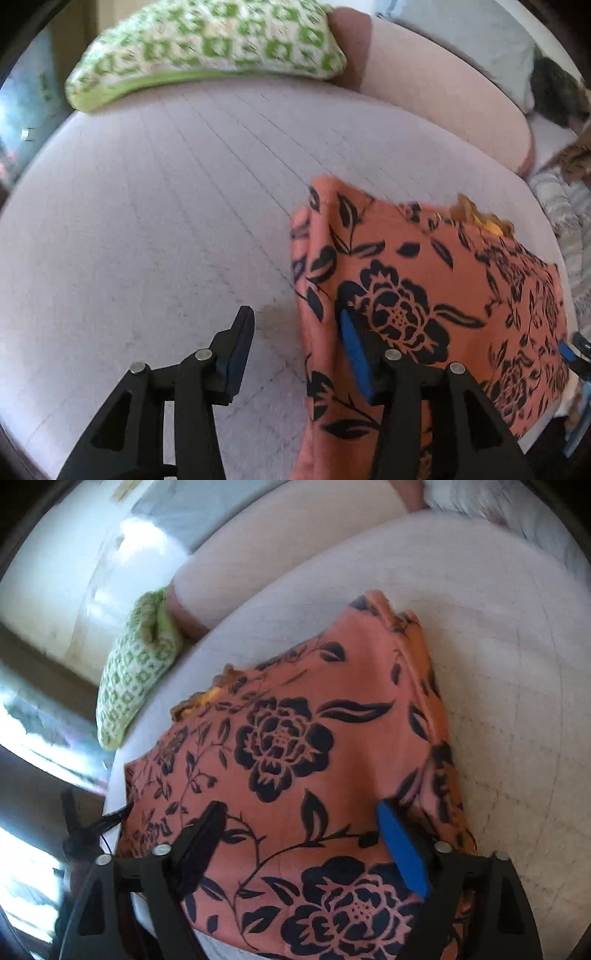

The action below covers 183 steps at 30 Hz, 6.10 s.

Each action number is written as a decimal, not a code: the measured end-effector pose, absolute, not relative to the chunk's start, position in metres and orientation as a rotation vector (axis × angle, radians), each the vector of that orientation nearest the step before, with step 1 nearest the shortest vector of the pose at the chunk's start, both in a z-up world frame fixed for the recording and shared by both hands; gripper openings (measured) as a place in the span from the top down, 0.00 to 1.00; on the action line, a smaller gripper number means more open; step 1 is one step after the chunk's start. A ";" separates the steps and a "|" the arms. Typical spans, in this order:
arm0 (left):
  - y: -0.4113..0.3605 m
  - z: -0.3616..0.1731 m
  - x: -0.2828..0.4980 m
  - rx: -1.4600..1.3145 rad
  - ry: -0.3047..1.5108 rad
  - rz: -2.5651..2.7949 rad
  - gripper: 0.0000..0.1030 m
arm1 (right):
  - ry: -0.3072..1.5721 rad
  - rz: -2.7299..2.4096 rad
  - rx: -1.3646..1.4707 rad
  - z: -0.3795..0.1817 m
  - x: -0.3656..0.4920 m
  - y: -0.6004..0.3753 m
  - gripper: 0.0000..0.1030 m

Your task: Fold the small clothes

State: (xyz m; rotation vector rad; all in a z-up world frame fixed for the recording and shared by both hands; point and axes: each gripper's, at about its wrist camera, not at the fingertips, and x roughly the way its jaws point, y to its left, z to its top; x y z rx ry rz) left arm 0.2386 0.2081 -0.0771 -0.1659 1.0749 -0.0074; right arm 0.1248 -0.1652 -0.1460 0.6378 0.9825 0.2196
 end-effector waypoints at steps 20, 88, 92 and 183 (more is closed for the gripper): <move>0.171 -0.067 0.137 -0.220 1.037 -0.034 0.40 | 0.896 0.310 0.892 -0.106 0.153 -0.205 0.18; 0.069 -0.067 0.139 -0.061 0.904 -0.033 0.29 | 1.013 -0.007 0.971 -0.169 0.051 -0.203 0.67; 0.059 -0.070 0.146 -0.055 0.872 -0.061 0.26 | 0.947 -0.014 0.997 -0.161 0.052 -0.203 0.26; 0.250 -0.052 0.087 -0.501 0.830 0.073 0.22 | 0.990 0.817 0.317 -0.130 0.052 0.160 0.70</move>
